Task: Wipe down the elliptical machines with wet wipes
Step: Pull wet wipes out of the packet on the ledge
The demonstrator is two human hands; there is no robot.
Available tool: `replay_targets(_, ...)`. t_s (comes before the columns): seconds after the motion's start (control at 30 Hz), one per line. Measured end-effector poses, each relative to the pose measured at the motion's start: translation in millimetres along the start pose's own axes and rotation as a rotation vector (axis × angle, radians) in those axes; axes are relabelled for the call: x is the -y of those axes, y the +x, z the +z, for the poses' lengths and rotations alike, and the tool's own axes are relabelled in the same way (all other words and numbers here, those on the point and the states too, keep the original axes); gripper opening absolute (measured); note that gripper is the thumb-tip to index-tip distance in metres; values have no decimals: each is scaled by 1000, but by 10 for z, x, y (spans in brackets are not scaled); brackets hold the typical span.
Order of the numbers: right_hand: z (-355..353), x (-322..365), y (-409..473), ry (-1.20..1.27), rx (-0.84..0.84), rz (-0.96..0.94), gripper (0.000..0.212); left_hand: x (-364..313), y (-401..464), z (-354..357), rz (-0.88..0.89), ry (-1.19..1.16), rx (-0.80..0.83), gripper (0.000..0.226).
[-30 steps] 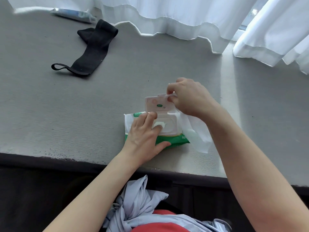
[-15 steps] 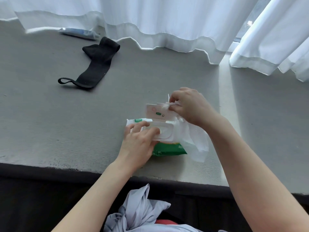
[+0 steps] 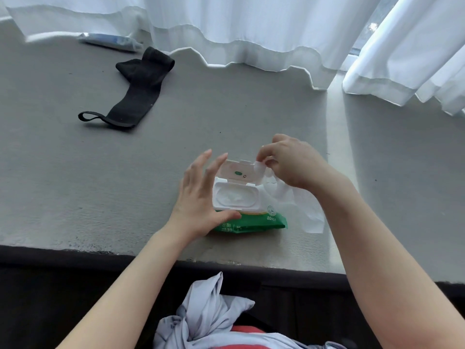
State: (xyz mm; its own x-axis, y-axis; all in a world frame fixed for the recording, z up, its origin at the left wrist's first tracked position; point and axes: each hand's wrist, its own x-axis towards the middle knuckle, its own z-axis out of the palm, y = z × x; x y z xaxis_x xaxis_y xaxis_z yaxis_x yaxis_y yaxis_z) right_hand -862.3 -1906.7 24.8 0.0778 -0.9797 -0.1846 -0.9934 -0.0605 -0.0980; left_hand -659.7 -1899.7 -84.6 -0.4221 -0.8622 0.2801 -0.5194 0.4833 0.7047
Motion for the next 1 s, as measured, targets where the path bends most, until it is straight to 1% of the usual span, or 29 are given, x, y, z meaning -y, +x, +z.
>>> replay_targets(0.07, -75, 23, -31, -16, 43, -46, 31, -22, 134, -67, 0, 40, 120, 119)
replay_targets(0.1, -115, 35, -58, -23, 77, -70, 31, -34, 185, -83, 21, 62, 149, 119)
replay_targets(0.13, -152, 46, -91, -25, 113, -86, 31, -37, 207, -90, 59, 81, 154, 114)
replay_targets(0.17, -186, 44, -129, -25, 134, -88, 31, -27, 200, -82, 110, 103, 154, 104)
replay_targets(0.2, -215, 28, -165, -29, 120, -73, 30, 3, 167, -62, 182, 142, 153, 90)
replay_targets(0.23, -241, 0, -198, -39, 62, -43, 29, 42, 115, -24, 260, 211, 144, 73)
replay_targets(0.27, -267, -34, -229, -51, -34, -3, 27, 64, 55, 15, 324, 302, 127, 57)
replay_targets(0.3, -293, -66, -258, -46, -140, 37, 26, 73, -2, 56, 360, 393, 107, 50)
replay_targets(0.33, -316, -89, -284, -8, -227, 60, 25, 71, -52, 93, 368, 464, 102, 52)
replay_targets(0.4, -337, -95, -327, 105, -329, 33, 27, 69, -138, 159, 372, 555, 115, 58)
replay_targets(0.5, -293, -41, -372, 221, -381, -80, 33, 151, -271, 260, 374, 653, 143, 60)
replay_targets(0.63, -219, 12, -377, 375, -410, -166, 38, 134, -345, 286, 297, 662, 191, 61)
replay_targets(0.7, -237, 21, -379, 484, -432, -176, 38, 92, -322, 242, 244, 586, 225, 72)
replay_targets(0.73, -256, 22, -384, 535, -446, -182, 38, 97, -311, 220, 225, 479, 221, 72)
replay_targets(0.77, -269, 23, -387, 572, -459, -190, 39, 111, -299, 194, 193, 332, 193, 64)
replay_targets(0.8, -274, 27, -390, 593, -470, -200, 39, 116, -287, 143, 136, 158, 140, 50)
replay_targets(0.83, -265, 36, -391, 603, -480, -209, 39, 132, -284, 80, 55, 4, 54, 38)
replay_targets(0.87, -237, 52, -384, 616, -491, -213, 40, 146, -285, 10, -32, -101, -55, 34)
replay_targets(0.93, -119, 104, -351, 680, -497, -206, 41, 134, -295, -133, -143, -190, -237, 34)
replay_targets(1.0, 48, 166, -295, 743, -472, -206, 42, 69, -312, -223, -122, -233, -291, 35)
